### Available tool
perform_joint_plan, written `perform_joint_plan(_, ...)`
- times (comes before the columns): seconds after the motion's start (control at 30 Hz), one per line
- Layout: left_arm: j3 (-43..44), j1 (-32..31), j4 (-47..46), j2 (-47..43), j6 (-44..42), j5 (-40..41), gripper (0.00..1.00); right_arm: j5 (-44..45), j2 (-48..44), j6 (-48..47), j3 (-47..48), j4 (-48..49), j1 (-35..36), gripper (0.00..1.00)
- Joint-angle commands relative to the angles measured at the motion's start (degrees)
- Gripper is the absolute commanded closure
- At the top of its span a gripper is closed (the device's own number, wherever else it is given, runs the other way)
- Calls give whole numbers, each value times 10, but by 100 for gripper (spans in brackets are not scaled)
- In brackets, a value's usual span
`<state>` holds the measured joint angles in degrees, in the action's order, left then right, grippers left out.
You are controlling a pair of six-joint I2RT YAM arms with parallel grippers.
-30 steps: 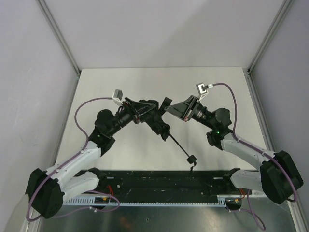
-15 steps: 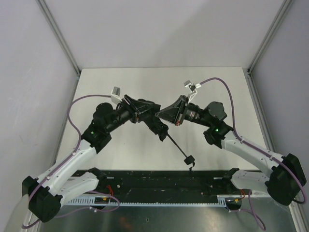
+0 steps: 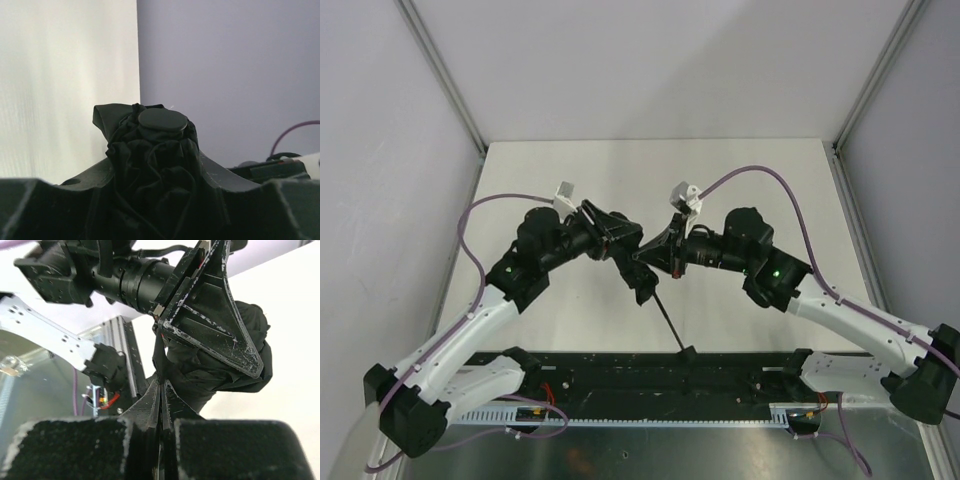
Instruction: Put away the umbrella
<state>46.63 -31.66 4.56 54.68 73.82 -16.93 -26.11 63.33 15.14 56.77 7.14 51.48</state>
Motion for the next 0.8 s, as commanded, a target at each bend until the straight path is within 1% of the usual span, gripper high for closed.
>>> perform_joint_plan(0.0, 31, 10, 29, 19, -28, 78, 100, -15, -17, -82, 76, -49, 65, 100)
perform_joint_plan(0.07, 34, 8, 32, 21, -26, 75, 100, 21, 1, -119, 99, -97, 89, 100)
perform_joint_plan(0.2, 35, 6, 36, 18, -21, 73, 100, 78, 27, -165, 120, -136, 126, 100)
perform_joint_plan(0.3, 39, 7, 40, 16, -20, 72, 100, 95, 47, -188, 136, -160, 143, 100)
perform_joint_plan(0.53, 54, 7, 44, 16, -18, 60, 100, 42, 80, -181, 141, -160, 145, 100)
perform_joint_plan(0.77, 55, 7, 45, 4, -7, 49, 100, -18, 103, -162, 142, -156, 124, 94)
